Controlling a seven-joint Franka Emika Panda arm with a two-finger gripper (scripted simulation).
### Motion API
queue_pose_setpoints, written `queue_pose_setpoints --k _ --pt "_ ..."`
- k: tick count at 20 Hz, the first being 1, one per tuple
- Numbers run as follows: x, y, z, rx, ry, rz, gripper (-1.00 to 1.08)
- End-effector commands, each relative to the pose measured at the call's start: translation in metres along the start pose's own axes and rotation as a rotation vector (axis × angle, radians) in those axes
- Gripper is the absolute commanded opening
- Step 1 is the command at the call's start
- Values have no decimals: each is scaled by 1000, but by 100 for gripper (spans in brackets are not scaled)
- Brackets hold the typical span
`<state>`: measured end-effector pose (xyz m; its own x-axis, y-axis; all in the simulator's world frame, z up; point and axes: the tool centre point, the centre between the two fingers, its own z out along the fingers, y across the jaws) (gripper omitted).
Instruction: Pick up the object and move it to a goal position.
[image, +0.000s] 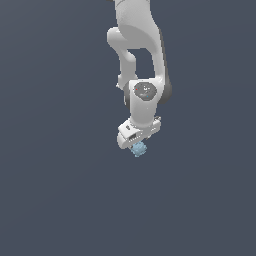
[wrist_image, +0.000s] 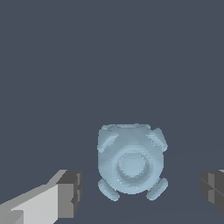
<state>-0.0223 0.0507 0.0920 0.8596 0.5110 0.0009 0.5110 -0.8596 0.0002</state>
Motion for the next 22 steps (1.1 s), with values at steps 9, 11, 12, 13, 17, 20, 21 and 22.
queue_pose_setpoints --k 9,11,12,13,17,20,21,22 --pt "-1 -2 14 0 -1 -12 100" --pt "-1 -2 23 0 -1 -13 100" --pt "-1 -2 29 0 -1 -14 100" --pt "-2 -2 34 0 -1 -15 100" --pt "-2 -2 49 0 -1 -16 100" --pt "-1 -2 52 0 -1 -16 100" --pt "-1 -2 53 0 -1 -16 100" --pt "-1 -2 53 0 -1 -16 -100"
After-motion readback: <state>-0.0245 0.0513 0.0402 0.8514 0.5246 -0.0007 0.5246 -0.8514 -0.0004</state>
